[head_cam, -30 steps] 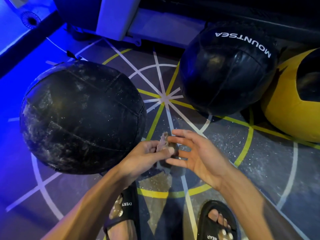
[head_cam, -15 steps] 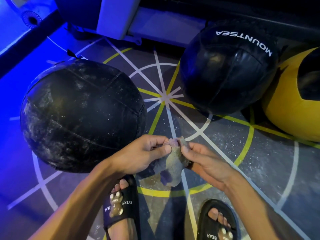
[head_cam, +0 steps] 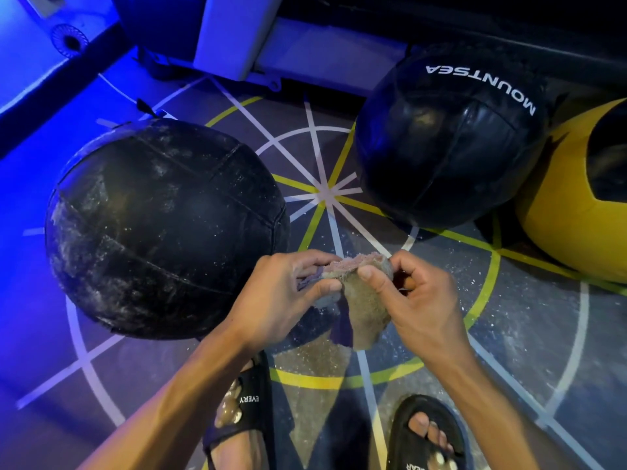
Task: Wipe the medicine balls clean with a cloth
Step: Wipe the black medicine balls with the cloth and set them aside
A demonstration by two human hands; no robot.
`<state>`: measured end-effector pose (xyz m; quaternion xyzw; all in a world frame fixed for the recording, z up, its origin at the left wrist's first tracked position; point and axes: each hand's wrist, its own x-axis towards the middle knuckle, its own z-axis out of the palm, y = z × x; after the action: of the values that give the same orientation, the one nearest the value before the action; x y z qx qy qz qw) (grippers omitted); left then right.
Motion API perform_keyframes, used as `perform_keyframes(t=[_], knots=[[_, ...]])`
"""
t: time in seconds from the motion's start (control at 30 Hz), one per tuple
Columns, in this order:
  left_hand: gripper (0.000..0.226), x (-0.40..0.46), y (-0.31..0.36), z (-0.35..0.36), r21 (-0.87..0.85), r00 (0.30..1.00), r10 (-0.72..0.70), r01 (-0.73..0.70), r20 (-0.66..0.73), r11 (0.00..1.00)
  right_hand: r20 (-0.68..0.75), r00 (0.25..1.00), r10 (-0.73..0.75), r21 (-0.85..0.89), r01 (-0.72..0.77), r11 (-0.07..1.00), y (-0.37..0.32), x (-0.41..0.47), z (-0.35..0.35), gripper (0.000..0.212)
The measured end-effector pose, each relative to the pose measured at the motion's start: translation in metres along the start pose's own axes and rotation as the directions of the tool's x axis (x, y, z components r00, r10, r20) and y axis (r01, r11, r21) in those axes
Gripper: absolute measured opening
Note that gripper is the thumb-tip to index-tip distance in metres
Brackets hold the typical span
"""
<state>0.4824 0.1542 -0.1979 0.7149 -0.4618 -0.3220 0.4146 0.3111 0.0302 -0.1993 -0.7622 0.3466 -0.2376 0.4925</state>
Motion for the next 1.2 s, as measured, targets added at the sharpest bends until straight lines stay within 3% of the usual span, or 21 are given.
perform_keyframes(t=[0.13,0.33,0.43,0.5,0.57,0.6,0.67,0.73,0.8,0.93,1.0,1.07,1.13,1.2], knots=[[0.018,0.001,-0.001,-0.004,-0.061,0.999,-0.031,0.033,0.031,0.998,-0.075,0.997,0.034,0.051,-0.031,0.998,-0.001,0.004,0.002,0.046],[0.037,0.008,0.010,0.001,-0.253,0.998,-0.014,-0.002,-0.060,0.967,-0.097,0.994,0.051,0.043,-0.047,0.998,-0.002,0.007,0.009,0.033],[0.052,0.012,0.015,0.001,-0.337,0.999,-0.039,0.027,-0.030,0.941,0.054,0.978,0.199,0.282,-0.206,0.937,0.000,0.006,0.008,0.036],[0.060,0.012,0.015,-0.001,-0.433,0.997,-0.080,0.067,-0.011,0.899,0.275,0.918,0.287,0.489,-0.391,0.780,0.003,0.006,0.002,0.034],[0.062,0.012,0.014,-0.003,-0.507,0.992,-0.125,0.112,0.008,0.855,0.451,0.841,0.300,0.545,-0.526,0.653,0.004,0.006,-0.005,0.039],[0.063,0.011,0.013,-0.004,-0.529,0.988,-0.152,0.136,0.013,0.838,0.503,0.810,0.302,0.541,-0.568,0.621,0.007,0.006,-0.007,0.054],[0.062,0.009,0.012,-0.006,-0.576,0.977,-0.212,0.188,0.026,0.796,0.522,0.781,0.342,0.518,-0.609,0.601,0.010,0.005,-0.008,0.076],[0.057,0.008,0.012,-0.007,-0.647,0.959,-0.281,0.236,0.034,0.725,0.465,0.807,0.363,0.505,-0.579,0.640,0.007,0.006,-0.009,0.053],[0.057,0.006,0.017,-0.009,-0.754,0.922,-0.365,0.329,0.127,0.569,0.404,0.851,0.336,0.492,-0.511,0.705,-0.005,0.009,-0.010,0.032],[0.068,-0.002,0.016,-0.001,-0.849,0.872,-0.382,0.431,0.306,0.305,0.325,0.892,0.314,0.482,-0.442,0.757,-0.016,0.011,-0.011,0.022],[0.084,-0.004,0.015,0.004,-0.850,0.889,-0.371,0.400,0.270,0.341,0.338,0.874,0.349,0.451,-0.476,0.755,-0.014,0.010,-0.013,0.023],[0.100,-0.005,0.017,0.003,-0.823,0.924,-0.341,0.326,0.173,0.466,0.397,0.844,0.360,0.455,-0.522,0.721,-0.015,0.010,-0.020,0.030],[0.107,-0.007,0.023,-0.004,-0.770,0.977,-0.211,0.164,0.039,0.617,0.462,0.834,0.302,0.490,-0.524,0.697,-0.018,0.011,-0.032,0.037],[0.104,-0.010,0.033,-0.013,-0.663,0.995,0.006,-0.071,-0.099,0.745,0.438,0.878,0.191,0.545,-0.429,0.720,-0.025,0.014,-0.040,0.036]])
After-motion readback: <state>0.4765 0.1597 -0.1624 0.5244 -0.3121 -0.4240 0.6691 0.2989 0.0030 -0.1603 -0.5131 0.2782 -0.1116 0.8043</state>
